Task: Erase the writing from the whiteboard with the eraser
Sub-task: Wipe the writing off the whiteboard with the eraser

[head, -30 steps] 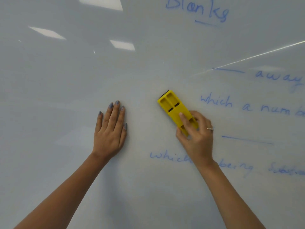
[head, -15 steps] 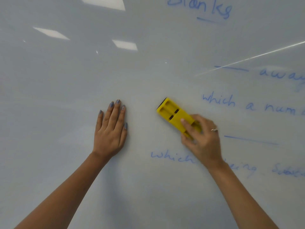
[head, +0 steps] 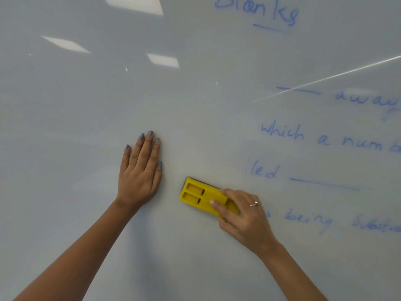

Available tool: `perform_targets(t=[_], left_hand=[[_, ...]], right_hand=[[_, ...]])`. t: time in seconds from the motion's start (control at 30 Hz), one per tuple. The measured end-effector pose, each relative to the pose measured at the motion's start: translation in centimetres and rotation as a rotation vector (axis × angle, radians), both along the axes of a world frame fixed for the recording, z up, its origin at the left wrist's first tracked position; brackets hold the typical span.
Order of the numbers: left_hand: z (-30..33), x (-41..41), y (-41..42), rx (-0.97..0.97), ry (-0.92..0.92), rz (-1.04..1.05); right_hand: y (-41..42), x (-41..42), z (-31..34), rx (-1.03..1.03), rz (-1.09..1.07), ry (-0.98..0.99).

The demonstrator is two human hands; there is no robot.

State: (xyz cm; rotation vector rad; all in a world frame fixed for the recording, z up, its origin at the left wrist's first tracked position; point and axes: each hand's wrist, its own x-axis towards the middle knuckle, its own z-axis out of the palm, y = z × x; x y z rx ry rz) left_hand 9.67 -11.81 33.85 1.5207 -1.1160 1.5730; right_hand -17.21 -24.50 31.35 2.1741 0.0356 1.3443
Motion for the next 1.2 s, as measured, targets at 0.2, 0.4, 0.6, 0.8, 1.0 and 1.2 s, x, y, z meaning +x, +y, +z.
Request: perform_targets(t=[0.2, 0.4, 0.6, 0.8, 1.0, 1.2], left_hand=[[-0.8, -0.7, 0.2, 0.019, 0.017, -0.027], [-4.6, -2.1, -0.5, 0.045, 0.046, -0.014], [-5.4, -1.5, -0.8, 0.027, 0.031, 0.014], [-5.7, -1.3, -1.1, 0.013, 0.021, 0.010], [-5.8, -1.2, -1.2, 0.003, 0.017, -0.003], [-5.9, -1.0, -1.2, 0.003, 0.007, -0.010]], right_hand=[[-2.3, -2.5, 4.5, 0.149, -0.033, -0.332], [0.2, 1.2, 3.5, 0.198, 0.016, -0.322], [1.5, 1.3, -4.4, 0.078, -0.018, -0.008], [-0.9, -1.9, -2.6, 0.058, -0.048, -0.059], [0.1, 0.2, -0.5, 0.193, -0.022, -0.259], [2.0, 0.2, -5.5, 0.044, -0.047, 0.091]])
